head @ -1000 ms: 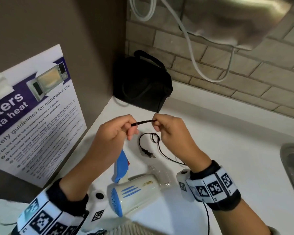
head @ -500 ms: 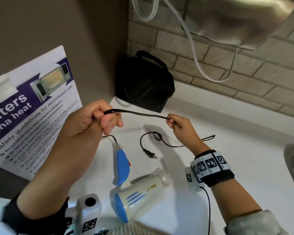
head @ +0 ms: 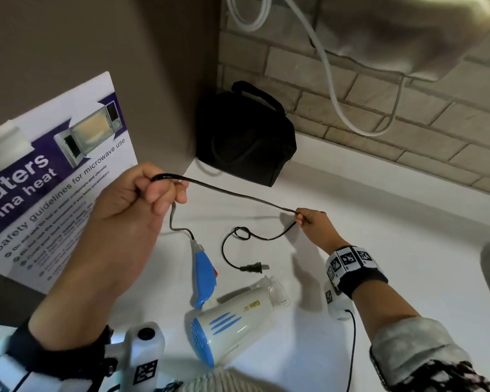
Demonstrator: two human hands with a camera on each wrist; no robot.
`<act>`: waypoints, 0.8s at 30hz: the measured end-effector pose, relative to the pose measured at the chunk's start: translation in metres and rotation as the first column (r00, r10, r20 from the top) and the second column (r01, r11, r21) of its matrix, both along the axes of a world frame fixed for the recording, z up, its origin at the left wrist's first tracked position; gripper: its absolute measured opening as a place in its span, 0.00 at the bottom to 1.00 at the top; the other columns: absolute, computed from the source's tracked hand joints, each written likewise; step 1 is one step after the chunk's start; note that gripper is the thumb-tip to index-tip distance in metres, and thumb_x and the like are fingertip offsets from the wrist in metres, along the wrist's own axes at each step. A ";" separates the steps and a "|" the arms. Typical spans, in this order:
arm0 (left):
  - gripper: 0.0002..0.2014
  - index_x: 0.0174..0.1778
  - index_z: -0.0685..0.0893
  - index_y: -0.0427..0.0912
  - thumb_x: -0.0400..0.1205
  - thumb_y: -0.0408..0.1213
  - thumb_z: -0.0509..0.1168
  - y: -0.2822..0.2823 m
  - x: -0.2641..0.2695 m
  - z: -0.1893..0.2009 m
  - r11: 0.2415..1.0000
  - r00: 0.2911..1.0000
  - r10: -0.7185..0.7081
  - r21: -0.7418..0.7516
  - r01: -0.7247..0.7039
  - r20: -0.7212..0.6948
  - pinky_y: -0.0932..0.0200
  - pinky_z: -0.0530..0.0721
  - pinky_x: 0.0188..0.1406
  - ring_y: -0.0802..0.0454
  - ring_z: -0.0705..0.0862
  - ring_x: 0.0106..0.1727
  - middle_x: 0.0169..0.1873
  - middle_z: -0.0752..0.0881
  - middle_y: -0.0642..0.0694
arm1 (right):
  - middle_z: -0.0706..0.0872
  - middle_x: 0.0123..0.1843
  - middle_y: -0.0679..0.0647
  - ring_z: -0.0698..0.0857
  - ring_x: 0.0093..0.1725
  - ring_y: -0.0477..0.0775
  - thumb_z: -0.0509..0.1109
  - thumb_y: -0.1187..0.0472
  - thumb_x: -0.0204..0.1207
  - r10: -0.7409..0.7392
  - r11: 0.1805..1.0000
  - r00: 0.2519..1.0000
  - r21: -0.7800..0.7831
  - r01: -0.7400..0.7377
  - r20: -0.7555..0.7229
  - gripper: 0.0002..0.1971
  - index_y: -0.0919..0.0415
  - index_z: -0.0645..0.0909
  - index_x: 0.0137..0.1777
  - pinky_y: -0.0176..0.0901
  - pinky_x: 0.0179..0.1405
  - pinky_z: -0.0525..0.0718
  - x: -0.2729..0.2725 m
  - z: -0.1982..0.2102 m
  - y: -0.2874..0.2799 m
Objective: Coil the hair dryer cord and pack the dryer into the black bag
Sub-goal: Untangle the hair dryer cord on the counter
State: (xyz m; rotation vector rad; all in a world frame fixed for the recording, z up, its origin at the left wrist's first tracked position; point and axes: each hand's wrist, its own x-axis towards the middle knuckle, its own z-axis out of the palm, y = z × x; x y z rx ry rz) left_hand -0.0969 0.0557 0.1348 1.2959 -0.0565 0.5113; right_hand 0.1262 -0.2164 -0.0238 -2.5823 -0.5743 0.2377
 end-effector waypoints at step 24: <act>0.17 0.37 0.80 0.49 0.87 0.34 0.50 0.011 0.062 -0.129 0.890 0.789 0.335 0.448 -0.086 -0.515 0.67 0.75 0.44 0.51 0.84 0.41 0.34 0.85 0.45 | 0.87 0.39 0.56 0.79 0.33 0.51 0.57 0.66 0.81 -0.424 0.894 0.901 0.120 0.432 -0.089 0.06 0.62 0.75 0.49 0.40 0.29 0.71 -0.006 0.031 -0.063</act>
